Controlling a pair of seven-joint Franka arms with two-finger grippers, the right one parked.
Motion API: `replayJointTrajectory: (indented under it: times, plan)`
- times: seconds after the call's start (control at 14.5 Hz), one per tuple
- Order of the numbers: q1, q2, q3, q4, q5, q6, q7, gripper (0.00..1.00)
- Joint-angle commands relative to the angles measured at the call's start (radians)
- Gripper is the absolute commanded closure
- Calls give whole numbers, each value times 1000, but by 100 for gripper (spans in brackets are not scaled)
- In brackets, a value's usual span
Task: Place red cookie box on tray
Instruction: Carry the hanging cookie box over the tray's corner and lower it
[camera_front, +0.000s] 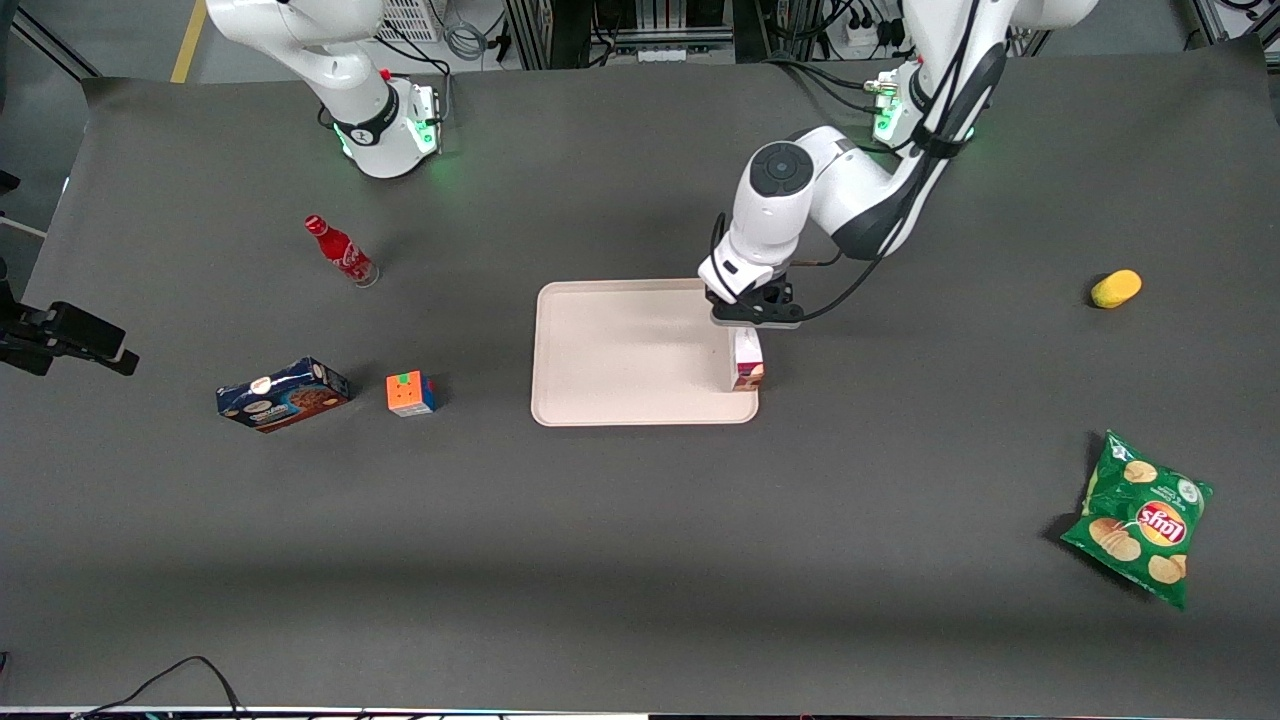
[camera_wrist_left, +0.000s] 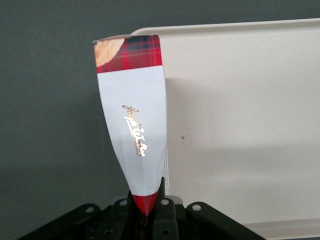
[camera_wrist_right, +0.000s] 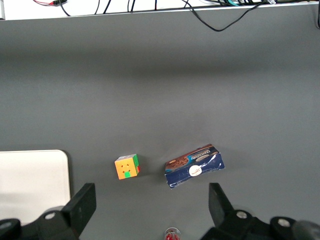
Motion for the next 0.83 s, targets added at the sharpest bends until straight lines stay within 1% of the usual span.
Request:
replayJointTrajectory:
  times: [0.0, 0.41, 0.76]
  plan:
    - [-28, 42, 9, 3, 115, 53, -134, 100]
    - [-30, 64, 18, 31, 121, 59, -148, 100]
    - [-30, 93, 24, 57, 147, 59, -148, 100]
